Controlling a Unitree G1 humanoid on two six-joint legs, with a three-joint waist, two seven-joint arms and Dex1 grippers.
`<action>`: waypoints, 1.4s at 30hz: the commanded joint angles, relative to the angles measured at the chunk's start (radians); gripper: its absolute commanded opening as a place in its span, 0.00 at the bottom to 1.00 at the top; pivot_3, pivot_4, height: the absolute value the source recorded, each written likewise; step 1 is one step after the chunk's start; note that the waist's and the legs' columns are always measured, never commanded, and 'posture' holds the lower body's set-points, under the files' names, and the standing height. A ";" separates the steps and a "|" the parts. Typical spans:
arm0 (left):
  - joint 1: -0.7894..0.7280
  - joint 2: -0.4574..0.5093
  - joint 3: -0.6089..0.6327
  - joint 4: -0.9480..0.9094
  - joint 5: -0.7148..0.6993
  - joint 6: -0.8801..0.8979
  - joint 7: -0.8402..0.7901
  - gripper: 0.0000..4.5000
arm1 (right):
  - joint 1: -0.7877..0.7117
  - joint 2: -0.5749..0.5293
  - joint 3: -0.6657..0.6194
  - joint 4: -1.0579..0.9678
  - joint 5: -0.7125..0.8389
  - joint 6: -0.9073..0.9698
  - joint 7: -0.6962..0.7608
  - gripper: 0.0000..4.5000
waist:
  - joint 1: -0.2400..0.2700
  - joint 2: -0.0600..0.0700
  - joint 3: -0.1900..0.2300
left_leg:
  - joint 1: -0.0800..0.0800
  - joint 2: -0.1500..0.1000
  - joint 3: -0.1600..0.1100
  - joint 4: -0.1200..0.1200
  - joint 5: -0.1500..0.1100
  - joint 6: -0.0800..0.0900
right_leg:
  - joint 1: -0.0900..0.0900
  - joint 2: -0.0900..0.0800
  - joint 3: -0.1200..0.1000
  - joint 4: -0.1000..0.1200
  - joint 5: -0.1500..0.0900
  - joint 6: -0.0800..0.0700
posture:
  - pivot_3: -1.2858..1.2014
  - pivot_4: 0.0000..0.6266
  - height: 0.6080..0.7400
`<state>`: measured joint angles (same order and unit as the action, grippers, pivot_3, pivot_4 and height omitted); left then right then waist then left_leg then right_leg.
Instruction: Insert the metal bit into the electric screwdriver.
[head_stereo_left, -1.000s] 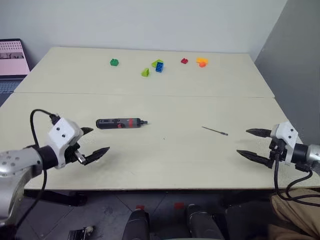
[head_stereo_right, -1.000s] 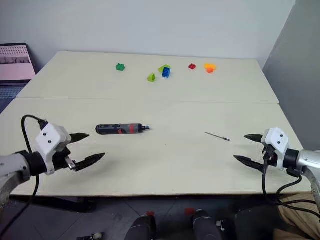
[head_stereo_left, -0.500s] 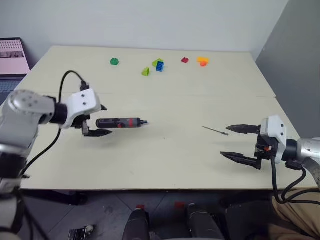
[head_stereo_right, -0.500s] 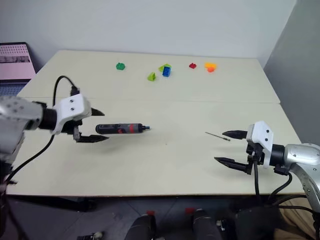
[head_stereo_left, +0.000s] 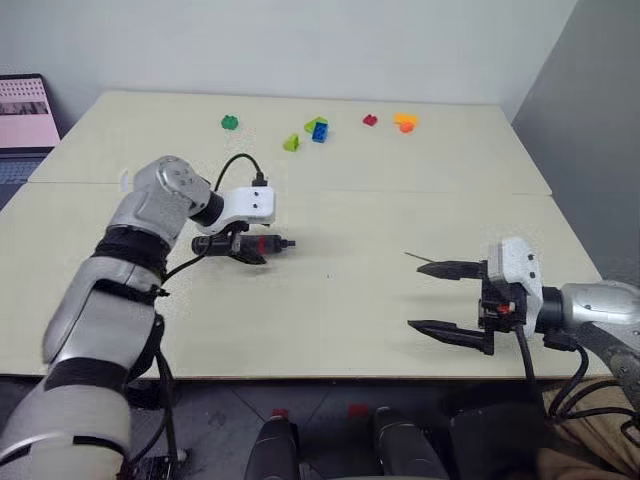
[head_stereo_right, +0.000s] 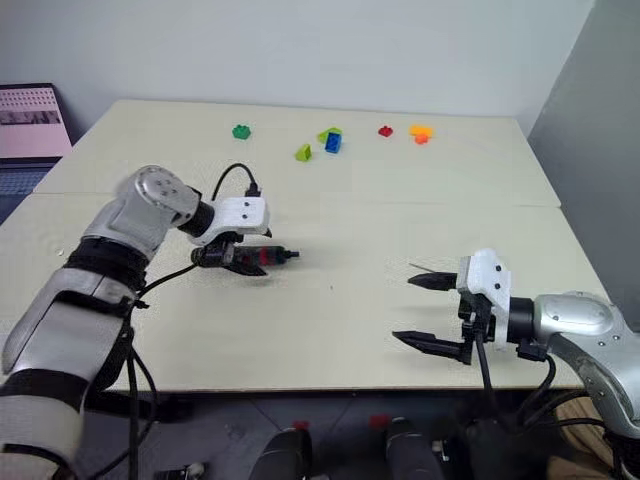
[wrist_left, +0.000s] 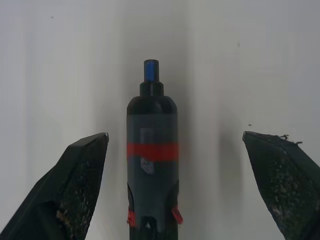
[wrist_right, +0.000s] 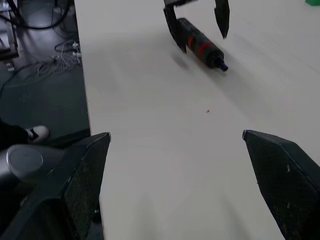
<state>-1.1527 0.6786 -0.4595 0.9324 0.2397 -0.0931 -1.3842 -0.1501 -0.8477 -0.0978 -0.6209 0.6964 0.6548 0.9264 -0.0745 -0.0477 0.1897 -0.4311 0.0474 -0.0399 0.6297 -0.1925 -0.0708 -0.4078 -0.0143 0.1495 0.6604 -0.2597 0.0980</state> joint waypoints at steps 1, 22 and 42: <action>-0.071 -0.023 -0.005 0.116 0.055 -0.077 0.033 1.00 | -0.012 0.002 -0.026 -0.055 0.042 0.018 -0.030 0.99 | 0.000 0.000 0.000 | 0.000 0.000 -0.001 0.000 0.000 0.000 | 0.000 0.000 -0.001 0.000 0.000 0.000 | 0.52 0.24 1.00; -0.140 -0.141 -0.003 0.315 0.156 -0.134 0.104 1.00 | 0.043 -0.001 -0.037 -0.110 0.058 0.026 -0.086 0.99 | 0.017 0.000 0.000 | -0.001 0.000 -0.005 0.000 0.000 0.000 | 0.000 0.001 -0.004 0.001 0.000 0.001 | 0.52 0.24 1.00; -0.105 -0.164 0.010 0.323 0.165 -0.202 0.131 0.37 | 0.064 -0.016 -0.060 -0.141 0.082 0.039 -0.107 1.00 | 0.021 0.000 0.000 | -0.001 -0.001 -0.008 0.001 0.001 0.001 | 0.002 0.001 -0.006 0.003 0.000 0.001 | 0.52 0.24 1.00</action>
<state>-1.2650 0.5002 -0.4616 1.2675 0.4038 -0.2585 -1.2398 -0.0855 -0.8546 -0.1336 -0.7274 0.7613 0.6986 0.8251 -0.0534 -0.0479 0.1896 -0.4323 0.0468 -0.0482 0.6305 -0.1911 -0.0695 -0.4061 -0.0132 0.1433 0.6630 -0.2599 0.0992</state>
